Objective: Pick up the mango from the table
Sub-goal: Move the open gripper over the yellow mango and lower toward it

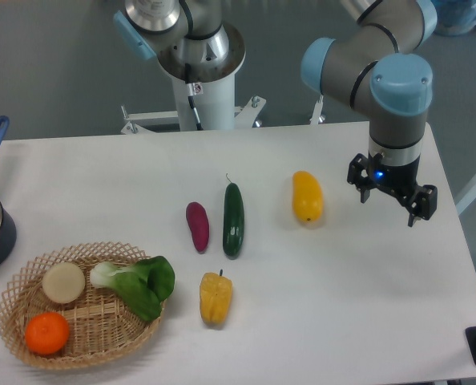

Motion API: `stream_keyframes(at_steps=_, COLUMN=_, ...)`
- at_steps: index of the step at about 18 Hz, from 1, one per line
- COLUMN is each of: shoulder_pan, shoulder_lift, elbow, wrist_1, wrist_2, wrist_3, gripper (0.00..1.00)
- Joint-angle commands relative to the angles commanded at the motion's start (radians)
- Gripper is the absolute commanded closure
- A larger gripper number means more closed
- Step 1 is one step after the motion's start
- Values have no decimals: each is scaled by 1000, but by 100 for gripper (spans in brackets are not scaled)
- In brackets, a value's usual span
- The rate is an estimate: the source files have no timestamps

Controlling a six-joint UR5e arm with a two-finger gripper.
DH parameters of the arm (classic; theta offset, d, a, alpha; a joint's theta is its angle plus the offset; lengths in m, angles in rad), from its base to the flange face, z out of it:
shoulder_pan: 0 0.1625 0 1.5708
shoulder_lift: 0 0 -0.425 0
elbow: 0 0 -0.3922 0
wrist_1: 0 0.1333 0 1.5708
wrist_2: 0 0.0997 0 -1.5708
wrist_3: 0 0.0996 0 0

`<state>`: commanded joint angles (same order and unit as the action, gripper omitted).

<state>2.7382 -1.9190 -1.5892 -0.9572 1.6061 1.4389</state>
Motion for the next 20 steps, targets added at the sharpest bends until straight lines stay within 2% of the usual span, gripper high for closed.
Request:
stream_keyframes(at_steps=3, shoulder_pan=-2, shoulder_lift=3, elbow=-8, wrist_1=0, wrist_2=3, wrist_3=-2, gripper=0)
stream_keyframes(at_steps=5, shoulder_pan=0, shoulder_lift=12, elbow=-35, wrist_1=0, wrist_2=3, wrist_3=-15, gripper=0)
stream_keyframes(at_steps=8, shoulder_pan=2, shoulder_lift=49, elbow=-96, wrist_1=5, wrist_2=-2, wrist_3=-188, gripper=0)
stream_keyframes(at_steps=10, shoulder_pan=3, shoulder_lift=95, elbow=-156, wrist_1=6, wrist_2=1, wrist_3=-270, gripper=0)
stream_keyframes(at_steps=14, shoulder_pan=9, shoulder_lift=164, elbow=-280, wrist_1=11, wrist_2=0, wrist_3=-279, gripper=0)
stream_keyframes(at_steps=18, shoulder_pan=17, shoulder_lift=189, elbow=-347, wrist_1=38, wrist_2=6, wrist_3=-296, gripper=0)
stream_keyframes(at_steps=20, shoulder_pan=21, shoulder_lift=181, elbow=-356, wrist_1=63, wrist_2=6, wrist_3=-362, gripper=0)
